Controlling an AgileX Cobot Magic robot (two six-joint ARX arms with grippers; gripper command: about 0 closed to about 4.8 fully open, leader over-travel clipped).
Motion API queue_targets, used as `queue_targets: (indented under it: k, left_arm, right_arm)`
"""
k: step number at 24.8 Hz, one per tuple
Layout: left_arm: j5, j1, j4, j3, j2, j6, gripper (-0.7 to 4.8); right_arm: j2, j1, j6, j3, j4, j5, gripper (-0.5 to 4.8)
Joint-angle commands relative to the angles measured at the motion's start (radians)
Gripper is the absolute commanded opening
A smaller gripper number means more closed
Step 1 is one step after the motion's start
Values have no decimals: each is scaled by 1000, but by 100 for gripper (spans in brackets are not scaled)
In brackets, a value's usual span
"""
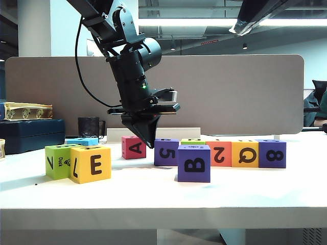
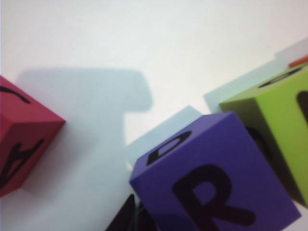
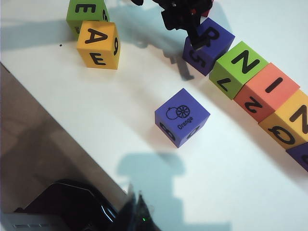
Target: Select the appropriate blocks from the scattered letter blocks on the table and arrange them in a row to spell out "LEARNING".
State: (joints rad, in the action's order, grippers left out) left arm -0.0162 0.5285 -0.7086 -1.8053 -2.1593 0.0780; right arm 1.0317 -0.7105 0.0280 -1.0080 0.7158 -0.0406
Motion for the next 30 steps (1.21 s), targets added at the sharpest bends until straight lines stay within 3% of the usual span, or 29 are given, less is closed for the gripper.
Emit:
queue_targets:
  k: [1, 12, 16, 22, 30]
  left_arm:
    - [-14, 1, 12, -1, 1, 1, -6]
    - [-58, 1, 43, -1, -8, 0, -6]
    - [42, 1, 28, -3, -6, 1, -6]
    - [156, -27, -108, -51, 17, 66, -5]
    - [119, -121, -271, -97, 111, 84, -6]
  right_arm:
    - [-2, -1, 2, -6, -10, 6, -2]
    - [-2, -1, 2, -6, -10, 5, -2]
    - [-2, -1, 2, -6, -9, 5, -2]
    - [-2, -1, 2, -6, -10, 5, -2]
    - [-2, -1, 2, -6, -17, 5, -2]
